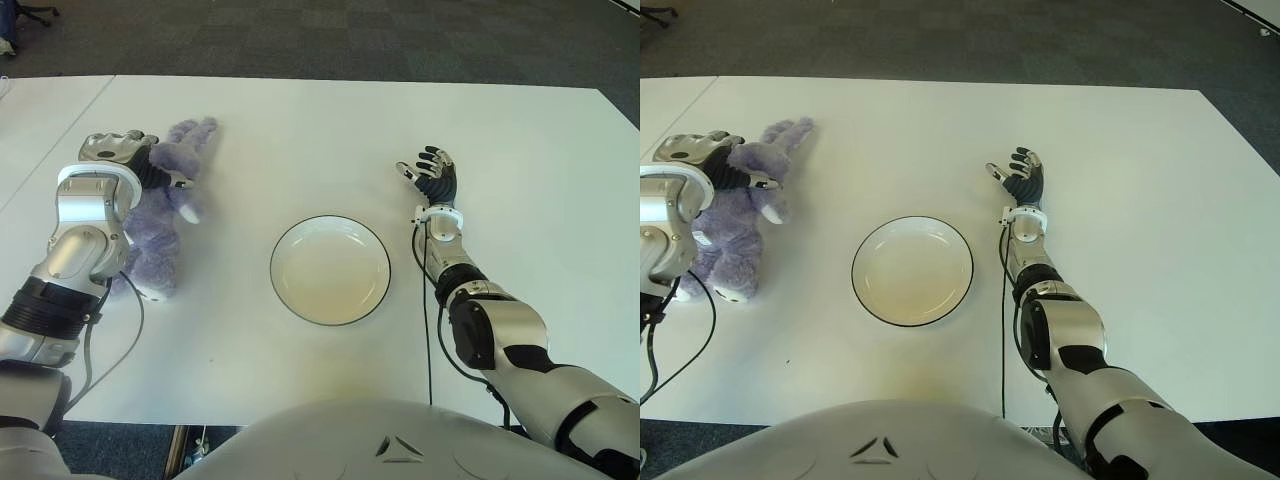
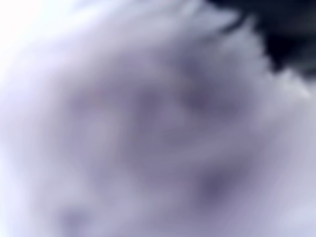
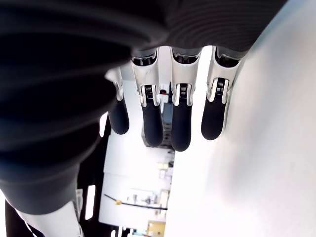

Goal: Put the doll into the plate.

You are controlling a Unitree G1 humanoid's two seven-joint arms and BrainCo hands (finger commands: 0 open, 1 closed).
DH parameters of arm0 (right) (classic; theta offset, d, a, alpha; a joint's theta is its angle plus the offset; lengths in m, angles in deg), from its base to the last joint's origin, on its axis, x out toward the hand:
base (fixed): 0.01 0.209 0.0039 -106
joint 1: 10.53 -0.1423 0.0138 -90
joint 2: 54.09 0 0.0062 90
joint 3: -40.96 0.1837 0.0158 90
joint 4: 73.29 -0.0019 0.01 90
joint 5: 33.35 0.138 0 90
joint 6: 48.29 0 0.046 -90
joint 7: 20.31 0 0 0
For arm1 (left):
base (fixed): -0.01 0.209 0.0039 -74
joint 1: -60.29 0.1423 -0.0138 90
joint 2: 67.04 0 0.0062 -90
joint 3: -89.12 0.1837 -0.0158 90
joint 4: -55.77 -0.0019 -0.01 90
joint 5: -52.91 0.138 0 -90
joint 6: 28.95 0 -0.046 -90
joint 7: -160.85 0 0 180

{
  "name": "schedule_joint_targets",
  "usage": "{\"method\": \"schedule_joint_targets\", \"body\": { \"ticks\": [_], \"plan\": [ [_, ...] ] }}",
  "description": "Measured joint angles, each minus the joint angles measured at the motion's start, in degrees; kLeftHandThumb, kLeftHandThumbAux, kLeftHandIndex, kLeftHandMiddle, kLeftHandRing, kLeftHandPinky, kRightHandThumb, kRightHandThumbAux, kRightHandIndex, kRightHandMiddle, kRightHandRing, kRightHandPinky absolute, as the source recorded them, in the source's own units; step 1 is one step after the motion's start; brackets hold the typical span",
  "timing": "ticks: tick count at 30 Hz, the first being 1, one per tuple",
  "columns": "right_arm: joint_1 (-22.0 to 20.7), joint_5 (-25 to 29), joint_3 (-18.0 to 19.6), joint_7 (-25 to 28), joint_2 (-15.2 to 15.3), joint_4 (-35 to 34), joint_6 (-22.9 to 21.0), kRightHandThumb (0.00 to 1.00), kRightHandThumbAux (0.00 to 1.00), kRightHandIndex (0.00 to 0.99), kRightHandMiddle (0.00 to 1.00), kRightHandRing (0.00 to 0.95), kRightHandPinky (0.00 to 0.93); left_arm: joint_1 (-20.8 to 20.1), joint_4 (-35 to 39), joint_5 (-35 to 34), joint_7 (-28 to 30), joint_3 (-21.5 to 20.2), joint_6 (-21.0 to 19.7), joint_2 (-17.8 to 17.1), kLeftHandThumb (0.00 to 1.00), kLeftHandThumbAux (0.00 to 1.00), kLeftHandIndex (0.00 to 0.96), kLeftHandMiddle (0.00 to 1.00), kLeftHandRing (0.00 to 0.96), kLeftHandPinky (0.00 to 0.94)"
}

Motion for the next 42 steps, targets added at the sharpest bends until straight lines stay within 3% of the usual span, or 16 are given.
{"method": "schedule_joint_targets", "body": {
  "ticks": [3, 10, 32, 42],
  "plan": [
    [0.0, 0.0, 0.1, 0.0, 0.1, 0.0, 0.0, 0.085, 0.787, 0.210, 0.259, 0.265, 0.271, 0.7, 0.4, 0.0, 0.0, -0.2, 0.0, 0.0, 0.000, 0.314, 0.000, 0.000, 0.531, 0.000],
    [0.0, 0.0, 0.2, 0.2, 0.1, 0.0, 0.0, 0.098, 0.797, 0.208, 0.260, 0.265, 0.276, 2.1, 0.9, 0.0, 0.0, -0.7, 0.0, -0.1, 0.000, 0.323, 0.000, 0.000, 0.586, 0.000],
    [0.2, 0.0, 1.2, 0.7, 0.4, 0.0, 0.4, 0.119, 0.803, 0.219, 0.270, 0.275, 0.288, 5.3, 5.0, -1.3, 1.3, -4.7, 2.0, -1.6, 0.000, 0.330, 0.000, 0.000, 0.604, 0.000],
    [0.2, 0.0, 1.4, 1.1, 0.4, 0.1, 0.6, 0.127, 0.796, 0.214, 0.262, 0.272, 0.284, 5.9, 5.6, -2.5, 1.3, -5.6, 3.8, -2.0, 0.000, 0.332, 0.000, 0.004, 0.570, 0.000]
  ]
}}
